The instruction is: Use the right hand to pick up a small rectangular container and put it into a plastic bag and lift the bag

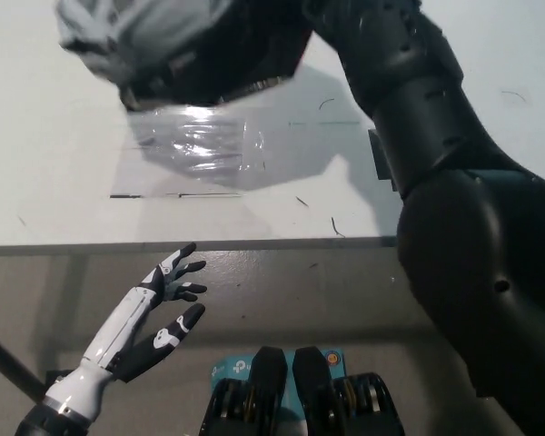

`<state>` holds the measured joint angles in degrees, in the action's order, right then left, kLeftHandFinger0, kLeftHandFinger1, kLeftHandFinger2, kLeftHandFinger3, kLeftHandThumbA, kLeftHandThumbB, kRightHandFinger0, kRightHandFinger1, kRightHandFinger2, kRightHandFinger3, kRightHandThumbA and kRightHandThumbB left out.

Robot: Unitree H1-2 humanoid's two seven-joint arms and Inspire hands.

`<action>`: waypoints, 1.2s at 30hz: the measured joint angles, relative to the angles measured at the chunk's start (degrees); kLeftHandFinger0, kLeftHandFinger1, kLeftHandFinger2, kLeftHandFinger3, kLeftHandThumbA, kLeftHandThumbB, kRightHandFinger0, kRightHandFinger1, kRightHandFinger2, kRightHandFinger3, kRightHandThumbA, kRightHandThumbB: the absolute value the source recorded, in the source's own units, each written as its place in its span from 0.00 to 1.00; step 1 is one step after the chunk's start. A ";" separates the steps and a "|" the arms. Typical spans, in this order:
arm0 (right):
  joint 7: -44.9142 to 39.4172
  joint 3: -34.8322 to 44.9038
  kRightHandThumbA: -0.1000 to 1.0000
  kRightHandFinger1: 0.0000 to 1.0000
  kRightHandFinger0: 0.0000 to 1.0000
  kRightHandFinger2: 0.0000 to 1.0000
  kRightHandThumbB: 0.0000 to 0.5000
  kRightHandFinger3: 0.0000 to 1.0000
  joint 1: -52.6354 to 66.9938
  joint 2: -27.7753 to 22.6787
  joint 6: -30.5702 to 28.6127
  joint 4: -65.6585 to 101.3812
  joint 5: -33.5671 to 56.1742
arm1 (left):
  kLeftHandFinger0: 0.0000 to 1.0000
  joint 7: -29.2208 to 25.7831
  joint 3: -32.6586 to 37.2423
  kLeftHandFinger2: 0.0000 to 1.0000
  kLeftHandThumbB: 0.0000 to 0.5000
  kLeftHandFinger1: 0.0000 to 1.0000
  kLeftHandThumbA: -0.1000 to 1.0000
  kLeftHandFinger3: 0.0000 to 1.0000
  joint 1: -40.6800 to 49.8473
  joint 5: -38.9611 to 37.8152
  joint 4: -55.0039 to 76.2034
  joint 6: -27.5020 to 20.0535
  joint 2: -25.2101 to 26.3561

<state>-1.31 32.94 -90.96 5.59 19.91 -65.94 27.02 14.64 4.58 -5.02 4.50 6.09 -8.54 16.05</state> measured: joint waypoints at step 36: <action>1.40 -12.31 0.04 0.26 0.00 0.59 0.05 0.86 2.44 0.81 5.37 8.06 3.97 | 0.78 0.03 0.87 0.89 0.46 0.76 0.80 1.00 -1.11 0.05 0.31 0.61 -0.04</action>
<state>0.09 20.63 -88.52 6.40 25.28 -57.87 30.99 14.67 5.45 -6.13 4.54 6.40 -7.93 16.01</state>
